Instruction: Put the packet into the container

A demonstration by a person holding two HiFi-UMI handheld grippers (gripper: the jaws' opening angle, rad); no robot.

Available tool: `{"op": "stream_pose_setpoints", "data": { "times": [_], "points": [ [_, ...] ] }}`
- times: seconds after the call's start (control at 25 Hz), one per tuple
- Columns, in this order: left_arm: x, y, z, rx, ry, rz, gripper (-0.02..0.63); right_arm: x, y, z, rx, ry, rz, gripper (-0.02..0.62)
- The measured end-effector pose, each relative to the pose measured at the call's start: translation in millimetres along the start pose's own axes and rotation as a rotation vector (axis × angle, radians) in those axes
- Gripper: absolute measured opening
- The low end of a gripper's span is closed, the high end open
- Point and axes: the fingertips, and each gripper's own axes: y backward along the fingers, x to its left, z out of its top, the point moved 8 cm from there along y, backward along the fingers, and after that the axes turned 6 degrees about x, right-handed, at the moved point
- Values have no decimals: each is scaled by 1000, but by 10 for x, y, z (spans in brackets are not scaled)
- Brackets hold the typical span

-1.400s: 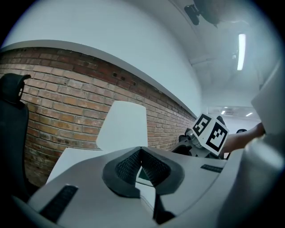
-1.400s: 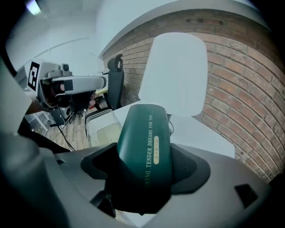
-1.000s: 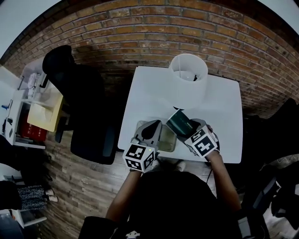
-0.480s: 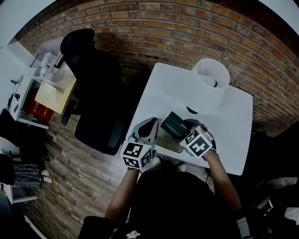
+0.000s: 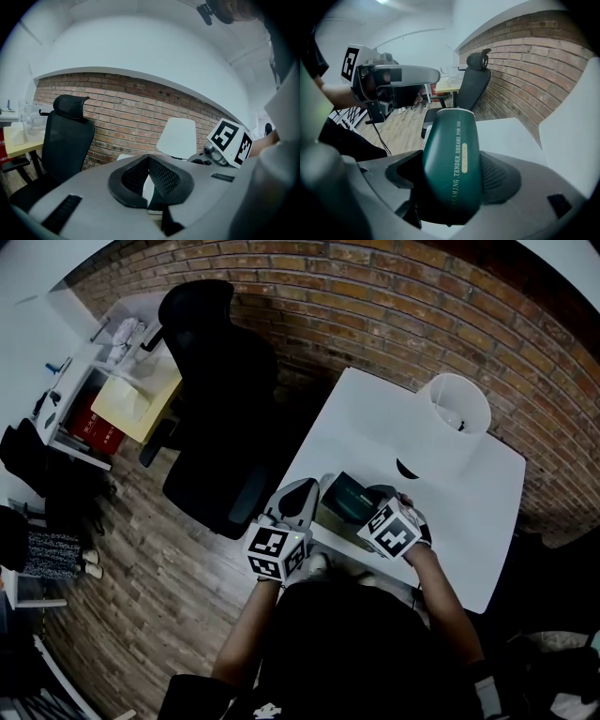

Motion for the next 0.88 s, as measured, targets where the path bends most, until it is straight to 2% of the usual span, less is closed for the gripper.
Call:
{"op": "stream_pose_setpoints", "data": {
  "times": [0.4, 0.88],
  "points": [
    [93, 177, -100, 5, 33, 70, 5, 97, -287, -17, 52, 88, 18, 368],
    [129, 302, -124, 17, 40, 88, 5, 140, -518, -81, 63, 142, 11, 368]
  ]
}}
